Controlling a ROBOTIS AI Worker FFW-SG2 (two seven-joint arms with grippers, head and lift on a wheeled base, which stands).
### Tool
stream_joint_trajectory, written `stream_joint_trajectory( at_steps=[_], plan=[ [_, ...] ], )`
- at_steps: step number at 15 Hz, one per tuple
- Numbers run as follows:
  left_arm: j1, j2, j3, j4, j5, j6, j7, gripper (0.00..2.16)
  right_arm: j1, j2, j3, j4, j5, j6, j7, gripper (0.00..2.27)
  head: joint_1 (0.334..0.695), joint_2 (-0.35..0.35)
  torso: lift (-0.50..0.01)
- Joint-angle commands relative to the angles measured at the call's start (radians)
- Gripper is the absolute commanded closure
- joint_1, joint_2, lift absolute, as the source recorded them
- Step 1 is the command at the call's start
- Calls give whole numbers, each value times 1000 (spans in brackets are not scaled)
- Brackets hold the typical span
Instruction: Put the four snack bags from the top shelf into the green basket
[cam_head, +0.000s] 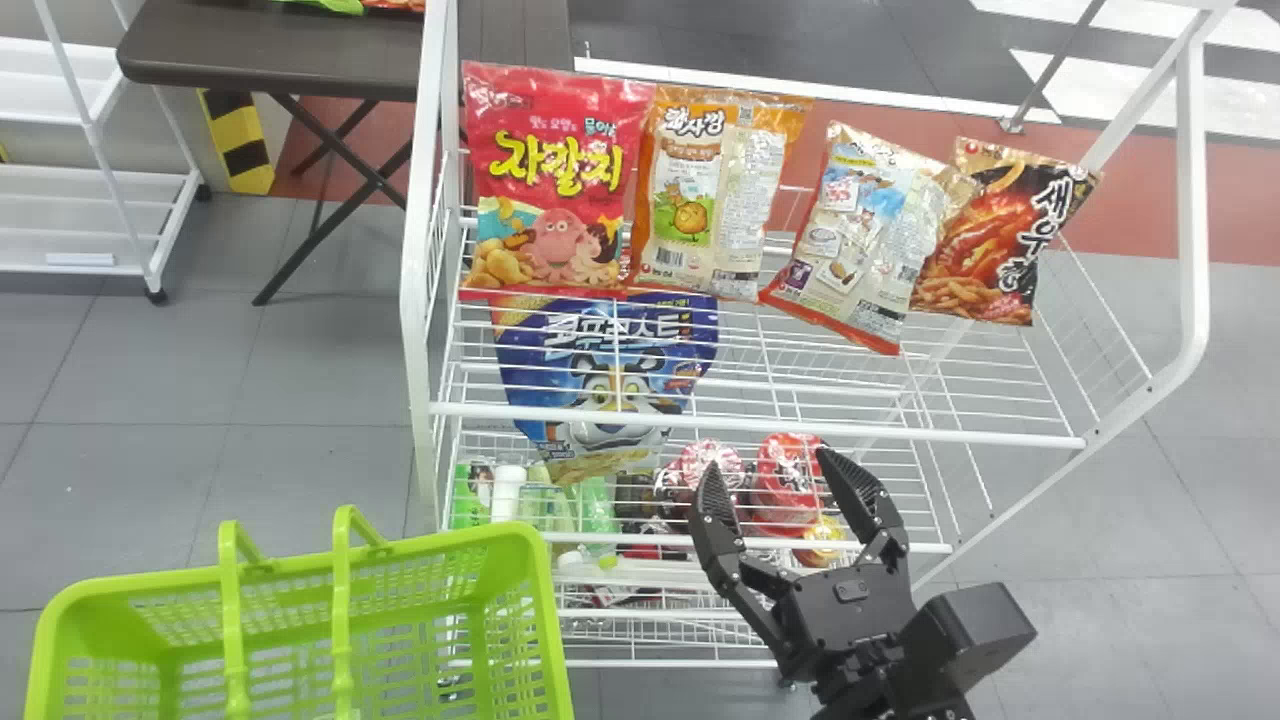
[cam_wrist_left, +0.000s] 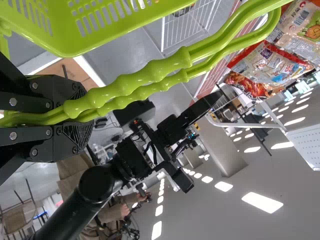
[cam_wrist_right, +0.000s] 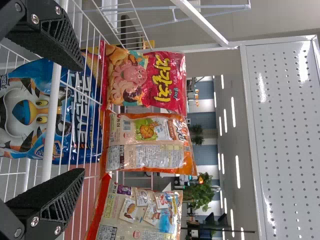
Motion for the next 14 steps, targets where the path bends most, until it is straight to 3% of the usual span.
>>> stream_joint_trajectory(
  at_steps=[1, 10, 14],
  plan=[
    [0, 0, -3, 3, -2, -1, -10, 2145, 0, 7, 1, -3, 0, 0, -1, 97, 695, -194, 0],
    [0, 5, -14, 10, -5, -19, -10, 2145, -37, 7, 8, -5, 3, 58, 1, 97, 695, -189, 0],
    [-11, 5, -15, 18, -10, -19, -10, 2145, -152, 7, 13, 6, 18, 221, -15, 97, 695, -181, 0]
  ],
)
